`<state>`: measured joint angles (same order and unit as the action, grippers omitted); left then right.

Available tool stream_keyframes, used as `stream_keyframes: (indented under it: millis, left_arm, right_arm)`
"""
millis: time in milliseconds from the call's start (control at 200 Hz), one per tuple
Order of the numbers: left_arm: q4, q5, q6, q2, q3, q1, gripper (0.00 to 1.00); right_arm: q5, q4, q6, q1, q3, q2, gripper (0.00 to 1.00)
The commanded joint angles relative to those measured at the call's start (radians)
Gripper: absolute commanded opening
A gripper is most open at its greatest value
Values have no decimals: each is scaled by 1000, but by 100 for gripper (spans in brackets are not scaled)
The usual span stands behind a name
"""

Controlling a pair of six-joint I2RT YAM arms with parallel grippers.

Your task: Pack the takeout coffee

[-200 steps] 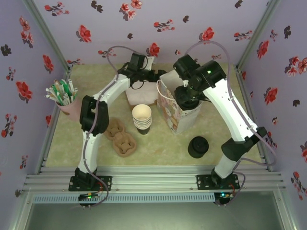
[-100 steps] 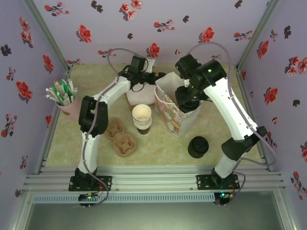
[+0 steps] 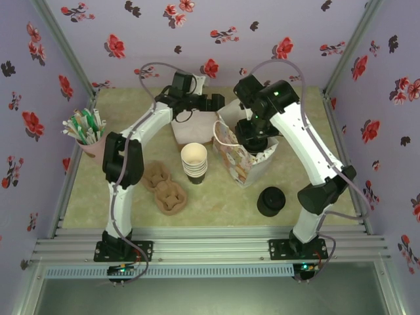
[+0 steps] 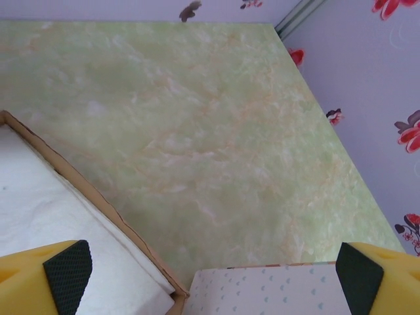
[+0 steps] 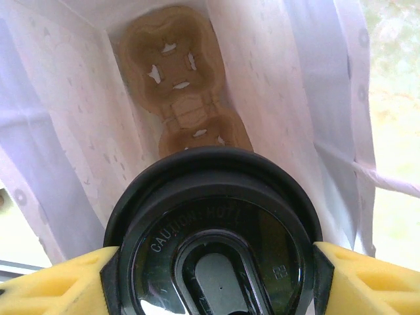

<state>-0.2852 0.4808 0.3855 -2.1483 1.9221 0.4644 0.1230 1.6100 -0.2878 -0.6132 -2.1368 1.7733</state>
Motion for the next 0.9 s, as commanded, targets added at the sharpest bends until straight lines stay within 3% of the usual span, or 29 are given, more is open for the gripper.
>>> stream_keyframes:
  millis: [0,390,895]
  left_arm:
    - [2,-12,1,75,-35,-14,99]
    - [55,-23,26,184,-198,-44,99]
    - [40,-77,76,447,-472,-77,95]
  right_arm:
    - [9,21,18,3,-39,18,69]
    - [28,51,22,7,-172,86,69]
    - [25,-11,17,7,36,42,69]
